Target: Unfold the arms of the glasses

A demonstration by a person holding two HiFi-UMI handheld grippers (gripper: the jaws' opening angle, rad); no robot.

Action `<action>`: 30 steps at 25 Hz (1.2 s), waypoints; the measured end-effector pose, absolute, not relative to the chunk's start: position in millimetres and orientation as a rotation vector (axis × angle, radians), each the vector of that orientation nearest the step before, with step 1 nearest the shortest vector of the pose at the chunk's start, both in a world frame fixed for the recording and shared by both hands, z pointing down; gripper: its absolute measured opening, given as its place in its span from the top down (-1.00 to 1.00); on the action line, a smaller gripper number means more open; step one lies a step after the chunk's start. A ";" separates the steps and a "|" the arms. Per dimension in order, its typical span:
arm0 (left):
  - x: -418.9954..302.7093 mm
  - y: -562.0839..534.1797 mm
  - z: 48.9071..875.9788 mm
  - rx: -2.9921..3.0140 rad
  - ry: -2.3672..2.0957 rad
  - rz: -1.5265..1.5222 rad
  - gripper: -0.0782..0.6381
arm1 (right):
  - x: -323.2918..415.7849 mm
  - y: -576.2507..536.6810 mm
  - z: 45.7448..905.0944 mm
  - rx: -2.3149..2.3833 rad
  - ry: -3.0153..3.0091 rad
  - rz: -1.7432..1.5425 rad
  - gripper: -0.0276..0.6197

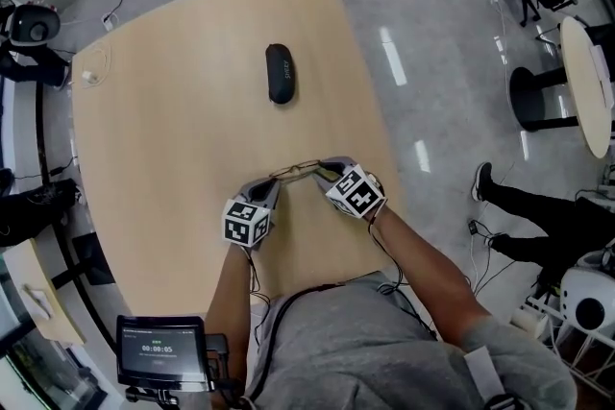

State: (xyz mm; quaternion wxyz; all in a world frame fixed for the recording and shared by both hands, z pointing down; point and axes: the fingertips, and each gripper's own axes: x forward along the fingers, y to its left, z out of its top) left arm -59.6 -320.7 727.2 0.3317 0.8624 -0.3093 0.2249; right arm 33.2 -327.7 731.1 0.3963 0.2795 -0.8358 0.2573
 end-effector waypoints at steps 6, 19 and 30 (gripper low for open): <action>-50.5 -311.9 735.3 2.227 -0.777 0.591 0.76 | 33.7 -315.9 737.4 0.686 -2.102 0.674 0.68; -33.9 -293.4 736.6 2.161 -0.744 0.512 0.76 | 20.2 -273.2 743.0 0.579 -2.084 0.604 0.68; -20.3 -283.7 736.3 2.069 -0.746 0.375 0.76 | -7.9 -247.2 744.2 0.488 -2.096 0.568 0.68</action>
